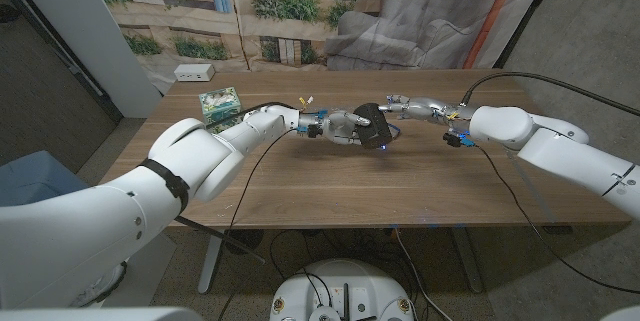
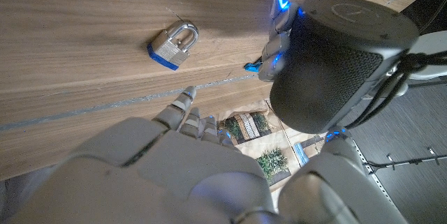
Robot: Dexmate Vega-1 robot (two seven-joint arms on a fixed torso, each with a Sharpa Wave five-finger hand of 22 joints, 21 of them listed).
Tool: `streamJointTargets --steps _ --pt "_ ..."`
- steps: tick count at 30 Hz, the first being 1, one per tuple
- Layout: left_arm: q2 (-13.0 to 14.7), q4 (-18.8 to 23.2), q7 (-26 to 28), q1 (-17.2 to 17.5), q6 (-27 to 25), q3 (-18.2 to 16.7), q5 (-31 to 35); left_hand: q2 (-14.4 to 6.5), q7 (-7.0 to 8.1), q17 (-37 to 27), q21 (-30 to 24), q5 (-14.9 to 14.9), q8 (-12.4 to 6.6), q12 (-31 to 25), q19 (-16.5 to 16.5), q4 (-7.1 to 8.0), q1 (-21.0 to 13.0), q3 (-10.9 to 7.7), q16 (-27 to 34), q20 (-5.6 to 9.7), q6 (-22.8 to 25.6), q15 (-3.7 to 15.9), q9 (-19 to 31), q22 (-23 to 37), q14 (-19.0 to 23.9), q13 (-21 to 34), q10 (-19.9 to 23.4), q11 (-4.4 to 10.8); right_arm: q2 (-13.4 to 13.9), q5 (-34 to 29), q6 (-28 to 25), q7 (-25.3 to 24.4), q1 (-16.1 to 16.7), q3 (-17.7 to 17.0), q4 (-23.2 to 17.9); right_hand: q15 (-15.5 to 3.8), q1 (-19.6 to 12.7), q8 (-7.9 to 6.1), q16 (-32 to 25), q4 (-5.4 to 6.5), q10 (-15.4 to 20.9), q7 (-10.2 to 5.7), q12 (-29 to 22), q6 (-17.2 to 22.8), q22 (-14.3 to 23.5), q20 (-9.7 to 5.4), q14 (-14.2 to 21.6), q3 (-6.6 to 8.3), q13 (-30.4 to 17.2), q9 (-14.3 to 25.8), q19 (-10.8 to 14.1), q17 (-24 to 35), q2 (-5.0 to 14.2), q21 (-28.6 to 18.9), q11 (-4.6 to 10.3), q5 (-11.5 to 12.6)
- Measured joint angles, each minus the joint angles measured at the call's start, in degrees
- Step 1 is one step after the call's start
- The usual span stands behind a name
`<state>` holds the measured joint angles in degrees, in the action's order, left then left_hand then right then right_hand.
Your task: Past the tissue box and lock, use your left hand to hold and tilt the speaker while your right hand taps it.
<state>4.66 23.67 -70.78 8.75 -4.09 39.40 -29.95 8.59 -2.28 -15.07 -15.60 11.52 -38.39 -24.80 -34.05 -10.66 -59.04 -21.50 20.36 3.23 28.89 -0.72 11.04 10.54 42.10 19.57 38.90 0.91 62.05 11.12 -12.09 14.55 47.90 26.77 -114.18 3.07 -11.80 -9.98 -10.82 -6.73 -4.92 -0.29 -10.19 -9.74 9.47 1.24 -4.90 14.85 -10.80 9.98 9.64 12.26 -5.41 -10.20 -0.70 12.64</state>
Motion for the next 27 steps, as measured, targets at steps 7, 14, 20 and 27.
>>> streamJointTargets --steps 7,14,20,27 --pt "-0.18 -0.13 -0.02 0.01 0.0 -0.02 0.13 0.0 0.0 0.0 0.0 0.0 0.0 0.02 0.01 0.0 0.0 0.0 -0.07 -0.01 0.0 0.01 0.0 0.0 -0.01 0.0 0.0 0.0 -0.48 -0.43 0.19 0.43 -0.47 0.46 0.35 0.0 0.0 0.0 0.0 0.0 -0.01 0.0 0.0 0.0 0.0 0.0 0.0 0.0 0.0 0.13 0.0 0.0 0.0 0.0 -0.02 0.0" --pt "-0.42 -0.51 0.0 0.01 0.11 -0.13 0.18 0.0 0.0 0.0 -0.08 0.0 0.0 0.08 -0.14 -0.24 0.0 -0.24 -0.23 0.13 0.0 -0.18 0.01 -0.02 0.18 0.0 0.0 0.0 -0.9 -0.81 0.58 0.97 -0.99 0.91 0.59 0.41 0.0 -0.05 0.0 0.0 -0.36 -0.32 -0.23 -0.31 0.0 0.0 -0.41 0.0 0.0 0.3 0.0 0.0 0.0 0.0 -0.07 0.3" --pt "-0.61 -0.79 0.14 0.01 0.17 -0.26 0.19 0.0 -0.01 0.0 -0.38 0.0 0.0 0.08 -0.13 -0.25 0.0 -0.25 -0.3 0.12 0.01 -0.19 0.04 -0.02 0.19 0.0 0.0 0.0 -1.2 -1.11 0.75 1.43 -1.37 1.27 0.7 0.41 0.0 -0.23 -0.21 0.0 -0.52 -0.31 -0.23 -0.31 0.0 0.0 -0.41 0.0 0.0 0.3 0.01 0.0 0.0 0.0 0.09 0.3" --pt "-0.88 -1.22 0.6 0.01 0.23 -0.39 0.2 0.0 -0.3 0.0 -0.38 0.0 0.0 0.36 -0.43 -0.44 0.0 -0.44 -0.47 -0.18 0.3 -0.39 0.04 0.01 0.39 0.0 0.21 -0.2 -1.35 -1.28 0.93 1.73 -1.52 1.38 0.75 0.27 0.0 -0.23 -0.21 -0.24 -0.52 -0.31 -0.23 -0.31 0.0 0.31 -0.55 -0.24 0.0 0.3 -0.31 0.0 0.0 0.0 0.09 0.3"
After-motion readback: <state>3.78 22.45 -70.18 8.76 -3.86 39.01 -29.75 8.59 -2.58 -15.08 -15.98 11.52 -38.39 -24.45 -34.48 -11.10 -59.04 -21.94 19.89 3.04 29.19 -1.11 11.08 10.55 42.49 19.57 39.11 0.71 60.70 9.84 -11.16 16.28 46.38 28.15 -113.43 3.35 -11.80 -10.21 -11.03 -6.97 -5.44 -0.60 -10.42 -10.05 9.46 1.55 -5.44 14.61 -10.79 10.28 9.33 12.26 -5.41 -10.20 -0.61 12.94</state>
